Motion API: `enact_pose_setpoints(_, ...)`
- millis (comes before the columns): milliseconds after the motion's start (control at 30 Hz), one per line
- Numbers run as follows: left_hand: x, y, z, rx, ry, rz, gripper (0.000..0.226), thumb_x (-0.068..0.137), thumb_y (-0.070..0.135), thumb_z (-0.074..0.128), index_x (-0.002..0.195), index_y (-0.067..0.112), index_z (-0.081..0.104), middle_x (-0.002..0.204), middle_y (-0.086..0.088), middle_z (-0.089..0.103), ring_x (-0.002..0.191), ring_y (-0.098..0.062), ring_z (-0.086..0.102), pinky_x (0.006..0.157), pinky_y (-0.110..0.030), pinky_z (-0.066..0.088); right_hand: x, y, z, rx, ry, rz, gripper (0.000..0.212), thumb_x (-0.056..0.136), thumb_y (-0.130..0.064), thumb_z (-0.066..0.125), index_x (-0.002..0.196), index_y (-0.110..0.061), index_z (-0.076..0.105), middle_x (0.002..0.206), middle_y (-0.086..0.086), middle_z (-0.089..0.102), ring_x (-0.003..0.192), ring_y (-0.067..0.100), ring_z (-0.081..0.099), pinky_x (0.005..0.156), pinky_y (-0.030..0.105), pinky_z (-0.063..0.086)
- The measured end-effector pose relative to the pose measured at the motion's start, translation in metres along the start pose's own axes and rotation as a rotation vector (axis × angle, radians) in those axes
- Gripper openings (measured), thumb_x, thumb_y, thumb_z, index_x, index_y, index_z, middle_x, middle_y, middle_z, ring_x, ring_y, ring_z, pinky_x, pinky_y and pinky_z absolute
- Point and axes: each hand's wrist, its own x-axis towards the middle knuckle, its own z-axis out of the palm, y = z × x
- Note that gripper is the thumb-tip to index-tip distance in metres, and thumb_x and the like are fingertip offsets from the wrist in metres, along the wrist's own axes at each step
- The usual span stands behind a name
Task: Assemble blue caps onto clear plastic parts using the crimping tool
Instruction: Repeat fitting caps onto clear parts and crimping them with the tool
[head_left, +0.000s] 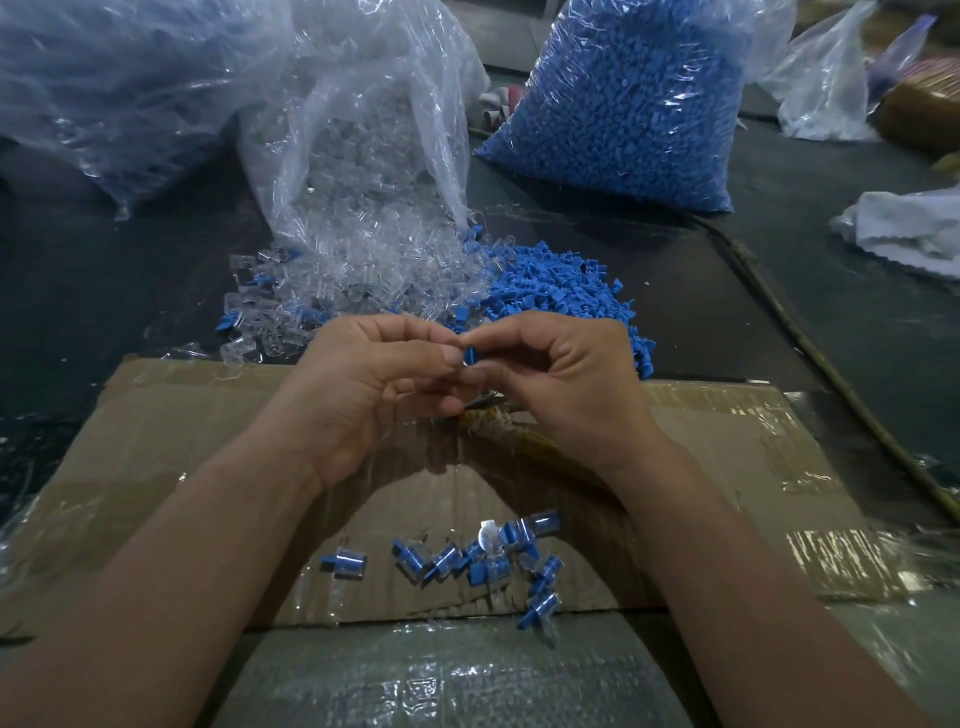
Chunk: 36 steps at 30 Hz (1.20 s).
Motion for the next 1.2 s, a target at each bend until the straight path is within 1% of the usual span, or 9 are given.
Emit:
enact_pose_setpoints(133, 0.0, 0.001, 0.0, 0.026, -0.004, -0.013, 0.013, 0.051, 0.001, 0.064, 0.063, 0.003, 0.062, 0.055, -0.01, 0.065, 0.049, -0.018, 0.065, 0.043, -0.019, 0.051, 0.0, -0.001, 0.0, -0.044, -0.014, -0.042, 0.026, 0.071, -0.002, 0.072, 0.097, -0.004, 0.069, 0.085, -0.006, 0.065, 0.08, 0.004, 0.065, 0.074, 0.013, 0.052)
enact_pose_setpoints(433, -0.001, 0.0, 0.002, 0.05, -0.018, -0.001, 0.016, 0.052, 0.002, 0.062, 0.068, 0.0, 0.058, 0.054, -0.01, 0.063, 0.047, -0.016, 0.062, 0.042, -0.017, 0.049, -0.001, -0.004, -0.003, -0.061, -0.058, -0.023, 0.026, 0.071, 0.0, 0.072, 0.097, -0.002, 0.069, 0.088, -0.003, 0.066, 0.083, 0.008, 0.066, 0.077, 0.02, 0.054)
enact_pose_setpoints(500, -0.001, 0.0, 0.003, 0.047, -0.005, 0.019, 0.015, 0.054, 0.003, 0.062, 0.068, 0.0, 0.058, 0.053, -0.009, 0.062, 0.046, -0.015, 0.061, 0.042, -0.017, 0.049, 0.0, -0.004, -0.005, -0.094, -0.079, 0.005, 0.029, 0.071, -0.007, 0.074, 0.099, -0.006, 0.069, 0.088, -0.005, 0.068, 0.083, 0.006, 0.065, 0.078, 0.02, 0.053)
enact_pose_setpoints(567, 0.0, 0.0, 0.001, 0.019, 0.032, 0.038, 0.015, 0.054, 0.003, 0.062, 0.069, 0.0, 0.058, 0.053, -0.008, 0.061, 0.045, -0.014, 0.06, 0.042, -0.017, 0.049, 0.002, -0.003, -0.011, -0.167, -0.104, 0.102, 0.04, 0.068, -0.022, 0.077, 0.106, -0.016, 0.067, 0.087, -0.02, 0.062, 0.085, -0.005, 0.061, 0.079, 0.012, 0.049)
enact_pose_setpoints(667, 0.003, 0.003, -0.002, -0.026, 0.1, 0.069, 0.018, 0.054, 0.004, 0.062, 0.071, 0.001, 0.057, 0.052, -0.005, 0.061, 0.046, -0.014, 0.061, 0.044, -0.017, 0.05, 0.007, 0.002, -0.024, -0.355, -0.227, 0.298, 0.059, 0.058, -0.045, 0.075, 0.113, -0.031, 0.059, 0.089, -0.029, 0.05, 0.086, -0.015, 0.049, 0.071, 0.007, 0.04)
enact_pose_setpoints(733, 0.004, 0.005, -0.004, -0.041, 0.123, 0.094, 0.018, 0.054, 0.004, 0.061, 0.071, 0.001, 0.056, 0.051, -0.003, 0.061, 0.046, -0.013, 0.061, 0.044, -0.016, 0.05, 0.007, 0.006, -0.032, -0.456, -0.349, 0.407, 0.07, 0.055, -0.05, 0.077, 0.118, -0.034, 0.052, 0.094, -0.028, 0.043, 0.09, -0.008, 0.044, 0.072, 0.012, 0.033)
enact_pose_setpoints(867, 0.004, 0.006, -0.004, -0.055, 0.132, 0.117, 0.017, 0.054, 0.004, 0.06, 0.071, 0.002, 0.055, 0.05, -0.002, 0.061, 0.045, -0.012, 0.061, 0.044, -0.016, 0.05, 0.003, 0.01, -0.033, -0.676, -0.61, 0.453, 0.085, 0.05, -0.059, 0.077, 0.123, -0.033, 0.042, 0.103, -0.017, 0.037, 0.102, 0.007, 0.037, 0.086, 0.028, 0.036)
enact_pose_setpoints(1033, 0.006, 0.003, -0.007, -0.045, 0.143, 0.119, 0.018, 0.055, 0.006, 0.061, 0.072, 0.003, 0.056, 0.051, -0.001, 0.062, 0.047, -0.012, 0.062, 0.044, -0.016, 0.049, 0.004, 0.01, -0.028, -0.725, -0.569, 0.414, 0.068, 0.053, -0.056, 0.079, 0.108, -0.034, 0.046, 0.091, -0.019, 0.036, 0.091, 0.006, 0.036, 0.073, 0.026, 0.033)
enact_pose_setpoints(1200, 0.008, 0.002, -0.009, -0.061, 0.162, 0.138, 0.018, 0.055, 0.006, 0.061, 0.072, 0.003, 0.056, 0.05, -0.001, 0.062, 0.049, -0.012, 0.063, 0.045, -0.015, 0.05, 0.007, 0.008, -0.026, -0.757, -0.477, 0.367, 0.027, 0.067, -0.037, 0.071, 0.089, -0.027, 0.059, 0.076, -0.013, 0.044, 0.068, 0.002, 0.042, 0.054, 0.021, 0.031)
